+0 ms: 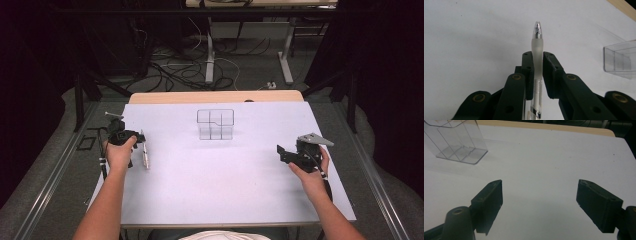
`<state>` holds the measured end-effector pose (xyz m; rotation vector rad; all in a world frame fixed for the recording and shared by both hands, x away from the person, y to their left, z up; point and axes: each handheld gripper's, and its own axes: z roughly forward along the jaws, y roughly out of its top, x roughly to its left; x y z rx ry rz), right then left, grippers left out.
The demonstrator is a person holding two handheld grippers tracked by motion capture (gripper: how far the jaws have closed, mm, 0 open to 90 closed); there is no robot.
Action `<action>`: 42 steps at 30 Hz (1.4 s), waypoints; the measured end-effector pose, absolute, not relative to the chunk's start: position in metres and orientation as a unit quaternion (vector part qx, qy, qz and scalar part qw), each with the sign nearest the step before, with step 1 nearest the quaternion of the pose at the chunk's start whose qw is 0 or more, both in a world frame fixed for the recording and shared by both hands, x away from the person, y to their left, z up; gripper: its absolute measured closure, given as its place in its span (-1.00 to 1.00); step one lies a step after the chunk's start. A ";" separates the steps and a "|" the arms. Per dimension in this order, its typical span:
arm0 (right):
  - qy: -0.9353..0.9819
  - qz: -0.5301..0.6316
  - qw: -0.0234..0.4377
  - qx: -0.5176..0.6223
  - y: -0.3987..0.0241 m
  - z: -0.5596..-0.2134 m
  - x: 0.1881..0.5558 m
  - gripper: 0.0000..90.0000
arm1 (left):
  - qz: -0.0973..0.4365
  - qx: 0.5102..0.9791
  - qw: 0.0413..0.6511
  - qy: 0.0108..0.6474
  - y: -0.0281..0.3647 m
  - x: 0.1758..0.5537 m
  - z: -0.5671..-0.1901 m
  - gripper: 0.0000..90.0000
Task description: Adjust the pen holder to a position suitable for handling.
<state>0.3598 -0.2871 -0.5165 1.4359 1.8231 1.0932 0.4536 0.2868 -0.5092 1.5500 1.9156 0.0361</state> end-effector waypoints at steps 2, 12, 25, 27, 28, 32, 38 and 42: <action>0.682 0.411 0.285 0.534 -0.287 -0.517 0.360 -0.53 | 0.022 0.590 0.340 0.732 0.285 0.453 -0.507 0.77; 0.683 0.409 0.285 0.534 -0.287 -0.516 0.360 -0.53 | 0.056 0.588 0.371 0.717 0.284 0.446 -0.497 0.77; 0.684 0.408 0.284 0.534 -0.287 -0.517 0.360 -0.65 | 0.086 0.585 0.402 0.699 0.274 0.440 -0.481 0.77; 0.684 0.410 0.283 0.533 -0.286 -0.517 0.361 -0.66 | 0.087 0.592 0.406 0.691 0.272 0.439 -0.478 0.77; 0.684 0.409 0.284 0.533 -0.286 -0.517 0.361 -0.67 | 0.092 0.586 0.410 0.692 0.270 0.439 -0.477 0.77; 0.687 0.407 0.287 0.529 -0.286 -0.517 0.361 -0.68 | 0.103 0.594 0.415 0.681 0.265 0.437 -0.471 0.77; 0.685 0.405 0.283 0.535 -0.286 -0.518 0.362 -0.72 | 0.109 0.599 0.424 0.670 0.257 0.436 -0.466 0.77; 0.686 0.401 0.281 0.539 -0.285 -0.519 0.363 -0.74 | 0.113 0.603 0.431 0.661 0.249 0.437 -0.462 0.77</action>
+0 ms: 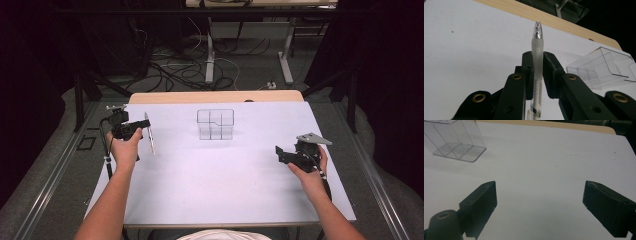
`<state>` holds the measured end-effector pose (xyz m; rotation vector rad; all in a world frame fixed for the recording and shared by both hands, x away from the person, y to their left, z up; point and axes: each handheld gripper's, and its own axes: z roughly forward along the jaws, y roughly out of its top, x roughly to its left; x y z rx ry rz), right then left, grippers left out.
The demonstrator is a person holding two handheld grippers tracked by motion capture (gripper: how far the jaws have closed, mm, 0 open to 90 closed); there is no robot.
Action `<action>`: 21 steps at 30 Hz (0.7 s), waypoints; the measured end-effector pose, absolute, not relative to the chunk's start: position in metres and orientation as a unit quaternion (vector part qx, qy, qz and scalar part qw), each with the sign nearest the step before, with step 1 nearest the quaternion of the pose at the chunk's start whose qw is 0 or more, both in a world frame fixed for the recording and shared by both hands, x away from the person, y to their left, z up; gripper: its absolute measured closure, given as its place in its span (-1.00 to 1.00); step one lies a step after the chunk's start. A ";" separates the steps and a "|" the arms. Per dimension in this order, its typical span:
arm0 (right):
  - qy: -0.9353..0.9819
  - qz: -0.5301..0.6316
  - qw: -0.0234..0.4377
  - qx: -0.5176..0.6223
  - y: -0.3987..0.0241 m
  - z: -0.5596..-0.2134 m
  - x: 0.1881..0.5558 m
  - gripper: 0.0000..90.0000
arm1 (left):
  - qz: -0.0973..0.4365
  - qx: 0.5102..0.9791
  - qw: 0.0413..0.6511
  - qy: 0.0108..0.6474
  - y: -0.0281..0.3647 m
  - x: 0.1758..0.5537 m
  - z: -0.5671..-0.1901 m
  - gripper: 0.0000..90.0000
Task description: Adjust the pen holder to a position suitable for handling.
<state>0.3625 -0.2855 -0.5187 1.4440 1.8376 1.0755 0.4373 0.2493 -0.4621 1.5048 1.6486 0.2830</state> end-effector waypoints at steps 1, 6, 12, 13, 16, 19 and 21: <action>0.685 0.401 0.283 0.538 -0.285 -0.520 0.363 -0.74 | 0.112 0.605 0.431 0.660 0.247 0.438 -0.461 0.77; 0.689 0.393 0.280 0.541 -0.285 -0.522 0.364 -0.82 | 0.122 0.604 0.444 0.651 0.235 0.440 -0.456 0.77; 0.690 0.393 0.278 0.541 -0.286 -0.522 0.364 -0.97 | 0.123 0.613 0.458 0.632 0.220 0.444 -0.447 0.77; 0.690 0.390 0.277 0.543 -0.286 -0.522 0.364 -0.99 | 0.124 0.613 0.460 0.630 0.216 0.444 -0.445 0.77; 0.692 0.388 0.273 0.544 -0.286 -0.524 0.365 -1.00 | 0.134 0.616 0.469 0.618 0.206 0.447 -0.441 0.77; 0.693 0.388 0.271 0.544 -0.286 -0.524 0.365 -1.00 | 0.137 0.620 0.474 0.610 0.198 0.449 -0.435 0.77; 0.695 0.387 0.271 0.542 -0.287 -0.524 0.364 -1.00 | 0.140 0.615 0.480 0.610 0.193 0.451 -0.432 0.77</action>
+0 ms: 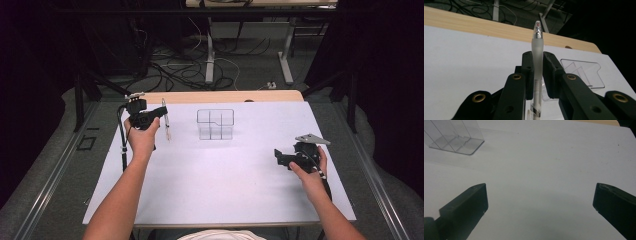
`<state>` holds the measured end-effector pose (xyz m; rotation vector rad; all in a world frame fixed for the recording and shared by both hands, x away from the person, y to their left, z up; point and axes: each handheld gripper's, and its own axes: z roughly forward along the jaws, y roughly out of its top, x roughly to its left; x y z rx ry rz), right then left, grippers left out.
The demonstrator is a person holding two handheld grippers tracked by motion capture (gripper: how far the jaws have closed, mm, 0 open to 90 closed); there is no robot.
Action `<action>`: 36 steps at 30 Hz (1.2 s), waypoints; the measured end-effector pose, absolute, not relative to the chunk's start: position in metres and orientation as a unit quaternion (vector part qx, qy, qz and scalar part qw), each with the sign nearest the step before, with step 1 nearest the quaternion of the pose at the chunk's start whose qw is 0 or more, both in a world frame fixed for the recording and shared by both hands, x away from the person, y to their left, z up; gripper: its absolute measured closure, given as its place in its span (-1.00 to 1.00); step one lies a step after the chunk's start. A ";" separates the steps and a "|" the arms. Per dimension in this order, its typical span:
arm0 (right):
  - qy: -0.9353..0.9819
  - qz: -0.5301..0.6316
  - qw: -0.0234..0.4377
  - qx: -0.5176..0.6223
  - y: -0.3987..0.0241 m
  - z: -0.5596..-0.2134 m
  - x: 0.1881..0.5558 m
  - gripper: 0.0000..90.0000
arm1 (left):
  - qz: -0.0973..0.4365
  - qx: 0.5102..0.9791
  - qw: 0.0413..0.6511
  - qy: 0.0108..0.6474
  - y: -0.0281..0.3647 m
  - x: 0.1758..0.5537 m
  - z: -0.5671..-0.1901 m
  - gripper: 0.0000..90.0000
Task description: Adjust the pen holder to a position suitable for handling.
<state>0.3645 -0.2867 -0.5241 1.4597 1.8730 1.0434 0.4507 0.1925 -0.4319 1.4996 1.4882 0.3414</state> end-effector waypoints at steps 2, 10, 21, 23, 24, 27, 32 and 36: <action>0.697 0.390 0.270 0.538 -0.287 -0.524 0.364 -1.00 | 0.142 0.621 0.480 0.603 0.187 0.454 -0.428 0.77; 0.703 0.387 0.271 0.531 -0.286 -0.524 0.363 -1.00 | 0.140 0.626 0.486 0.594 0.173 0.461 -0.424 0.77; 0.703 0.386 0.270 0.533 -0.288 -0.523 0.363 -1.00 | 0.140 0.626 0.496 0.585 0.149 0.472 -0.419 0.77; 0.701 0.389 0.269 0.534 -0.288 -0.522 0.364 -1.00 | 0.137 0.628 0.498 0.583 0.144 0.474 -0.416 0.77; 0.701 0.389 0.269 0.534 -0.288 -0.522 0.364 -1.00 | 0.139 0.629 0.501 0.578 0.140 0.477 -0.414 0.77; 0.699 0.389 0.273 0.534 -0.287 -0.522 0.364 -1.00 | 0.143 0.631 0.505 0.572 0.132 0.481 -0.411 0.77; 0.703 0.389 0.267 0.532 -0.288 -0.522 0.364 -1.00 | 0.150 0.633 0.506 0.566 0.119 0.484 -0.408 0.77; 0.704 0.390 0.269 0.529 -0.289 -0.522 0.363 -1.00 | 0.149 0.639 0.505 0.560 0.111 0.487 -0.409 0.77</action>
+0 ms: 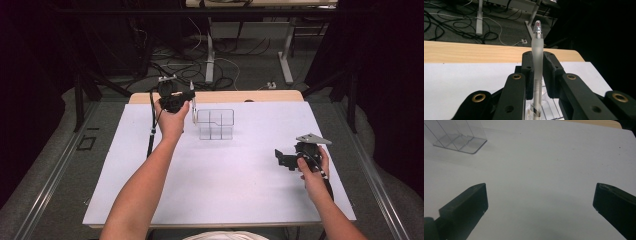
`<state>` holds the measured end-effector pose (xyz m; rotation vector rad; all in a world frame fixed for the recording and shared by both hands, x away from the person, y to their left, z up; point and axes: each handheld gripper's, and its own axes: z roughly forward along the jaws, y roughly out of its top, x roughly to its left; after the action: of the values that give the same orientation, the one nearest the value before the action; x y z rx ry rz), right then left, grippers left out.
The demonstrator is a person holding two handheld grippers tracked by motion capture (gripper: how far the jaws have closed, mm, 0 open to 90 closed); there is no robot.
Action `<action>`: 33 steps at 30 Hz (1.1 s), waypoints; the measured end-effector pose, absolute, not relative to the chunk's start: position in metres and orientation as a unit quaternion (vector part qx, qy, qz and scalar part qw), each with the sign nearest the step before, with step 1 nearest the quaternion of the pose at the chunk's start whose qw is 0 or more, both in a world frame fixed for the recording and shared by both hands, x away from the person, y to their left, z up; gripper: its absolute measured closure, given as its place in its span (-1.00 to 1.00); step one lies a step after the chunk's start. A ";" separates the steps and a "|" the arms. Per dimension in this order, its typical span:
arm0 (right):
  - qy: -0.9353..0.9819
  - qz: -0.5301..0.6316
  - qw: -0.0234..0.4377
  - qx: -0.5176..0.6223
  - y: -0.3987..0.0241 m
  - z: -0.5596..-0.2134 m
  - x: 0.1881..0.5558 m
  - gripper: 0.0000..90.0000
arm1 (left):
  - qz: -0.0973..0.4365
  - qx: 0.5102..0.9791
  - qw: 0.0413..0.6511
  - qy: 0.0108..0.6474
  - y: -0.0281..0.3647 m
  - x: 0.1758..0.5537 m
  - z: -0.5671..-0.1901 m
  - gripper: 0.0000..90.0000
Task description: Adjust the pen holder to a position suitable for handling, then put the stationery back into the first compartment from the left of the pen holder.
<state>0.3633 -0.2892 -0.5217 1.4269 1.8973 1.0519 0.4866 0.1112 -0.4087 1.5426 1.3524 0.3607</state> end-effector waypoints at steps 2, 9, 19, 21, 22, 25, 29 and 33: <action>0.704 0.390 0.269 0.529 -0.289 -0.522 0.363 -1.00 | 0.156 0.636 0.511 0.558 0.108 0.488 -0.410 0.77; 0.705 0.392 0.267 0.527 -0.288 -0.521 0.364 -1.00 | 0.166 0.632 0.517 0.552 0.103 0.493 -0.410 0.77; 0.704 0.394 0.263 0.529 -0.288 -0.522 0.363 -1.00 | 0.173 0.627 0.518 0.555 0.102 0.504 -0.410 0.77; 0.704 0.394 0.261 0.530 -0.288 -0.522 0.363 -1.00 | 0.174 0.628 0.515 0.557 0.101 0.506 -0.411 0.77; 0.705 0.394 0.262 0.529 -0.288 -0.522 0.363 -1.00 | 0.174 0.628 0.515 0.557 0.101 0.506 -0.411 0.77; 0.707 0.393 0.259 0.528 -0.288 -0.522 0.363 -1.00 | 0.175 0.630 0.511 0.558 0.099 0.509 -0.415 0.77; 0.708 0.394 0.259 0.526 -0.288 -0.523 0.364 -1.00 | 0.182 0.631 0.506 0.559 0.095 0.513 -0.422 0.77; 0.707 0.395 0.257 0.527 -0.287 -0.523 0.364 -1.00 | 0.178 0.634 0.499 0.563 0.092 0.515 -0.426 0.77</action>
<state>0.3635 -0.2868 -0.5230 1.4294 1.9184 1.0708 0.5151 0.0918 -0.4262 1.5350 1.3620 0.4303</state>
